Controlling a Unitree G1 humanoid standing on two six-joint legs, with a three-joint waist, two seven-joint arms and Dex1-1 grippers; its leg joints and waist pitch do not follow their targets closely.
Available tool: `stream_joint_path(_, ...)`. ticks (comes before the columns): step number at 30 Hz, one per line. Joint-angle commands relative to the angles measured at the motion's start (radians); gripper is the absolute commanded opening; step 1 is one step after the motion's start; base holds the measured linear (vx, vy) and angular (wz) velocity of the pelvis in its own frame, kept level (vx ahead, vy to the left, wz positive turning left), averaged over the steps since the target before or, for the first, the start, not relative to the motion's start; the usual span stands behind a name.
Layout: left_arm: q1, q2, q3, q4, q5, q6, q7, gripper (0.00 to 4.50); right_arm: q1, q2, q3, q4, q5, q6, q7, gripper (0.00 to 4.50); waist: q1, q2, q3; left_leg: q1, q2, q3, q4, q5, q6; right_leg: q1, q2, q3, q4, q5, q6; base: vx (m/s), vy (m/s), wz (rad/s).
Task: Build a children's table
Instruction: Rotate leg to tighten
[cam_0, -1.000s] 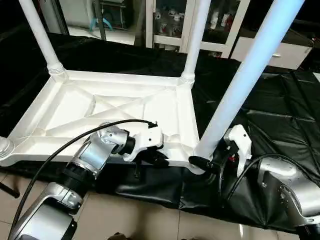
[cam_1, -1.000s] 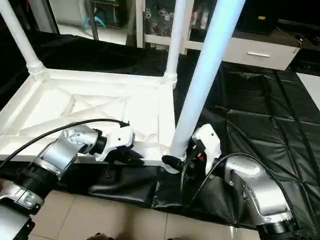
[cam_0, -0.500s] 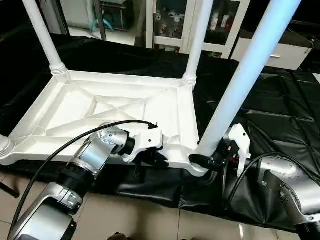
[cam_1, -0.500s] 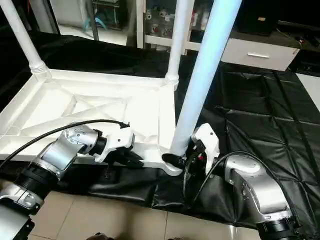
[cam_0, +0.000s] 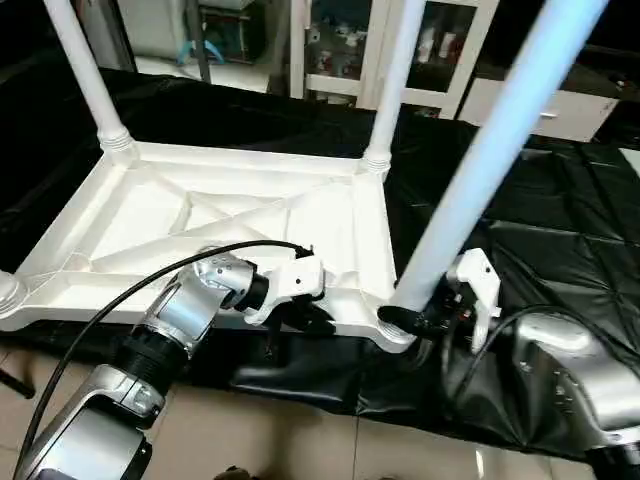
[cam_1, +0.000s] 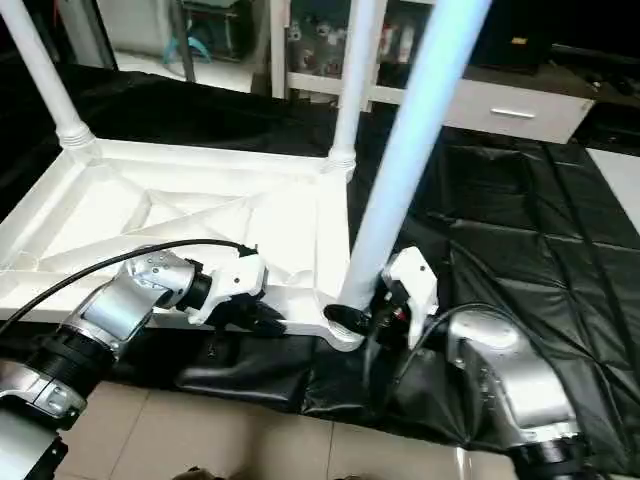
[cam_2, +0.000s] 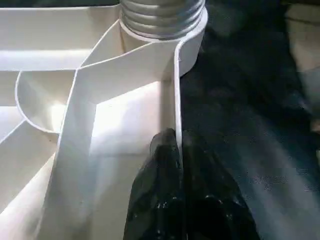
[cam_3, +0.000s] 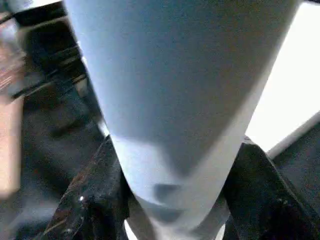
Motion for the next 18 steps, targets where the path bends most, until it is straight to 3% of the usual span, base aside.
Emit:
stream_joint_path(1, -0.009, -0.033, 0.0, 0.003, -0.012, 0.014, 0.02, 0.0, -0.006, 0.025, -0.014, 0.079, -0.018, 0.024, -0.088, 2.2, -0.004, -0.006, -0.055, 0.01, 0.038, -0.021, -0.076, -0.215, 0.023, 0.048, -0.067, 0.044, -0.084, -0.317, -0.18, 0.0, 0.0, 0.0)
stream_joint_path(2, -0.011, -0.04, 0.006, 0.007, -0.016, 0.021, 0.028, 0.0, -0.012, 0.041, -0.018, 0.096, -0.024, 0.022, -0.113, 2.2, -0.005, -0.007, -0.055, 0.012, 0.039, -0.021, -0.077, -0.222, 0.019, 0.046, -0.068, 0.045, -0.085, -0.329, -0.175, 0.0, 0.0, 0.0)
stream_joint_path(3, -0.014, -0.053, 0.013, 0.014, -0.019, 0.032, 0.046, 0.0, -0.025, 0.066, -0.025, 0.124, -0.036, 0.016, -0.159, 2.18, -0.017, -0.005, -0.046, 0.012, 0.038, -0.024, -0.083, -0.269, 0.005, 0.041, -0.065, 0.043, -0.093, -0.389, -0.163, 0.0, 0.0, 0.0)
stream_joint_path(9, -0.04, -0.13, 0.03, 0.078, -0.01, 0.066, 0.156, 0.0, -0.128, 0.187, -0.065, 0.296, -0.086, -0.02, -0.378, 2.15, -0.047, -0.01, -0.046, 0.012, 0.033, -0.035, -0.085, -0.316, -0.014, 0.043, -0.07, 0.039, -0.108, -0.508, -0.118, 0.0, 0.0, 0.0)
stream_joint_path(11, -0.04, -0.13, 0.03, 0.078, -0.01, 0.066, 0.156, 0.0, -0.128, 0.187, -0.065, 0.296, -0.086, -0.02, -0.378, 2.14, -0.047, -0.009, -0.045, 0.013, 0.034, -0.034, -0.086, -0.311, -0.003, 0.04, -0.069, 0.041, -0.111, -0.496, -0.117, 0.0, 0.0, 0.0)
stream_joint_path(13, -0.088, -0.2, 0.063, 0.169, 0.013, 0.075, 0.332, 0.0, -0.221, 0.261, -0.099, 0.433, -0.117, -0.066, -0.548, 2.12, -0.052, -0.01, -0.043, 0.016, 0.032, -0.032, -0.086, -0.325, -0.004, 0.034, -0.064, 0.04, -0.11, -0.49, -0.125, 0.0, 0.0, 0.0)
stream_joint_path(14, -0.089, -0.201, 0.063, 0.17, 0.013, 0.075, 0.334, 0.0, -0.222, 0.262, -0.099, 0.435, -0.118, -0.066, -0.55, 2.12, -0.057, -0.008, -0.042, 0.019, 0.031, -0.031, -0.085, -0.337, -0.011, 0.029, -0.065, 0.038, -0.111, -0.507, -0.129, 0.0, 0.0, 0.0)
stream_joint_path(15, -0.117, -0.236, 0.087, 0.214, 0.024, 0.094, 0.441, 0.0, -0.263, 0.293, -0.115, 0.496, -0.13, -0.092, -0.632, 2.12, -0.054, -0.006, -0.05, 0.02, 0.032, -0.034, -0.083, -0.323, -0.017, 0.036, -0.07, 0.038, -0.111, -0.489, -0.134, 0.0, 0.0, 0.0)
stream_joint_path(17, -0.165, -0.287, 0.13, 0.287, 0.04, 0.117, 0.616, 0.0, -0.323, 0.348, -0.151, 0.599, -0.139, -0.139, -0.771, 2.11, -0.057, -0.007, -0.05, 0.017, 0.033, -0.031, -0.087, -0.293, -0.017, 0.037, -0.063, 0.038, -0.105, -0.399, -0.151, 0.0, 0.0, 0.0)
stream_joint_path(18, -0.165, -0.287, 0.13, 0.287, 0.04, 0.117, 0.616, 0.0, -0.323, 0.348, -0.151, 0.599, -0.139, -0.139, -0.771, 2.11, -0.059, -0.005, -0.05, 0.019, 0.032, -0.029, -0.086, -0.292, -0.022, 0.035, -0.062, 0.039, -0.102, -0.381, -0.159, 0.0, 0.0, 0.0)
